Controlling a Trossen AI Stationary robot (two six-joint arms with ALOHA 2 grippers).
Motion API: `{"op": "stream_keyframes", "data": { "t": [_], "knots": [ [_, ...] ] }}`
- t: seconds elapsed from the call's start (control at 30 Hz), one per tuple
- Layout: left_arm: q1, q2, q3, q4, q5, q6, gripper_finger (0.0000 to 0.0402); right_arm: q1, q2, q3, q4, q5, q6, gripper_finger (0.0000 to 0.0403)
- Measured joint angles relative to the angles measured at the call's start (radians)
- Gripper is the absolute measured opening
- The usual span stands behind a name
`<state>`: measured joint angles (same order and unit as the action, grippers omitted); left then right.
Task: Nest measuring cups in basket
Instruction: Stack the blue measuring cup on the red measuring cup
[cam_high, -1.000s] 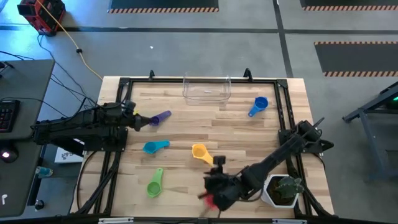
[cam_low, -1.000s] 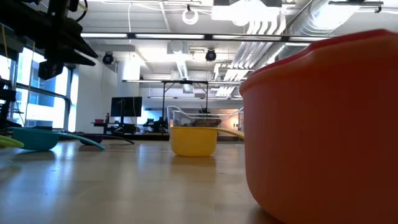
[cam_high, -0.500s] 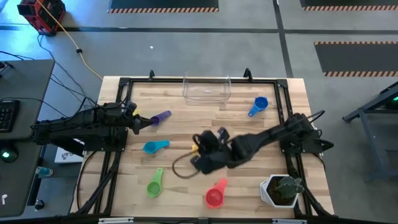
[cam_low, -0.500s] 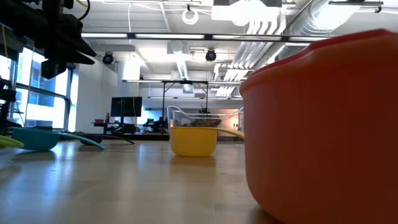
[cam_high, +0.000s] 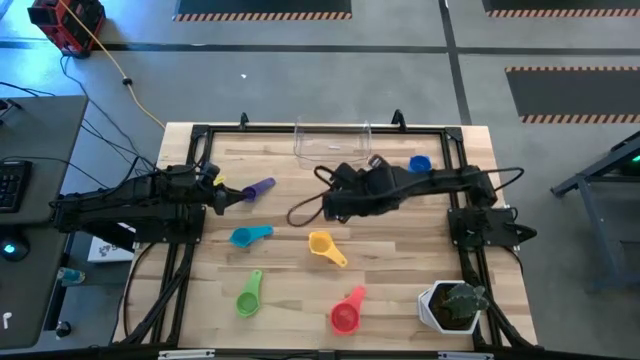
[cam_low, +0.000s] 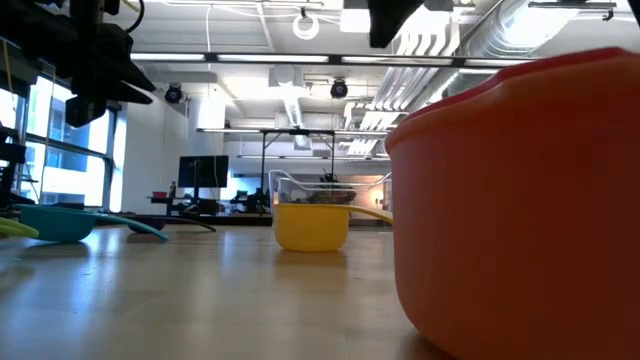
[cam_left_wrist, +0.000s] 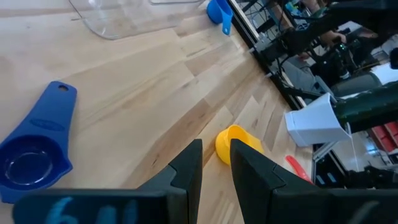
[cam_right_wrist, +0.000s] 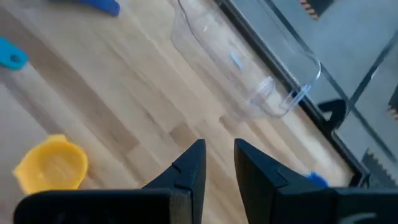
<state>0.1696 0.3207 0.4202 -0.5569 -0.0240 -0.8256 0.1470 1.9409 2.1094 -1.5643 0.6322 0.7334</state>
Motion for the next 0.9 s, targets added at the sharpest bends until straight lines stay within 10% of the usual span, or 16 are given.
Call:
{"op": "stream_keyframes", "data": {
  "t": [0.37, 0.9],
  "knots": [
    [0.000, 0.000, 0.000, 0.001, -0.062, -0.003, 0.0074, -0.145, -0.225, -0.356, 0.010, 0.034, -0.031, 0.0076],
    [0.000, 0.000, 0.000, 0.003, -0.140, -0.006, 0.0074, -0.335, -0.690, -0.924, 0.464, -0.039, 0.028, 0.0076]
  ]
}}
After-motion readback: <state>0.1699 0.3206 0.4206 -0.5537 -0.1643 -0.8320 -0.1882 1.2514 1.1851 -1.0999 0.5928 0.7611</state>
